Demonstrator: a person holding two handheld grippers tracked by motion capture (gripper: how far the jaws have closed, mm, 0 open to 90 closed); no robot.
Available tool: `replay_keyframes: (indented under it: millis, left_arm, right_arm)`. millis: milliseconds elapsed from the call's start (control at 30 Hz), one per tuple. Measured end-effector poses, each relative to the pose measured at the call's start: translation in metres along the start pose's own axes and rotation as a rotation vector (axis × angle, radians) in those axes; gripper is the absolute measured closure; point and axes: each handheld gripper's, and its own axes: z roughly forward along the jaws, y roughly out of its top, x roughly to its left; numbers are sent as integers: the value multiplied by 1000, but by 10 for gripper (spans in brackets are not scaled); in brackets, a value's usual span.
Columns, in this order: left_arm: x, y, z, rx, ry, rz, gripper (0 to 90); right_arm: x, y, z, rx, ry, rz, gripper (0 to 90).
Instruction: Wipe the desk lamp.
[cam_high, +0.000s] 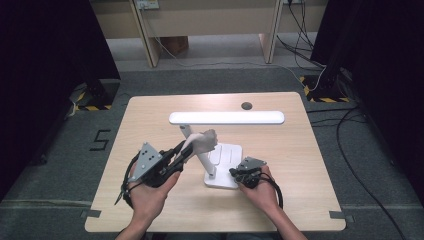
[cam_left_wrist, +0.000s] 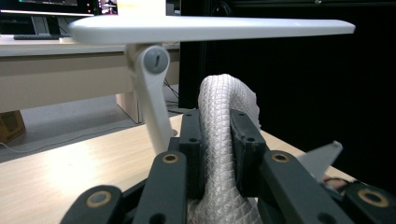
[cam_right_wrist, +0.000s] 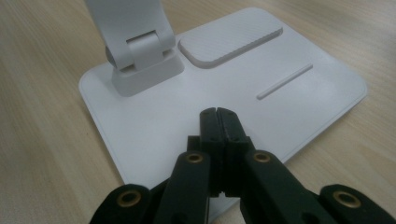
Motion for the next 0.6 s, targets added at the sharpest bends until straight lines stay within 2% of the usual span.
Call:
replay_keyframes:
  millis: [167,367,500,600]
  left_arm:
    - [13,-5,-22,-18,34,-34,766]
    - [29,-4,-42,-40,91,-52,766]
    - [40,-1,-48,-56,133,-58,766]
    - [46,2,-46,-66,147,-59,766]
  right_arm:
    - [0,0,0,-1,-2,-1,900]
    - [0,0,0,0,-2,-1,900]
    - [0,0,0,-1,-3,0,900]
    - [0,0,0,-1,-3,-2,900]
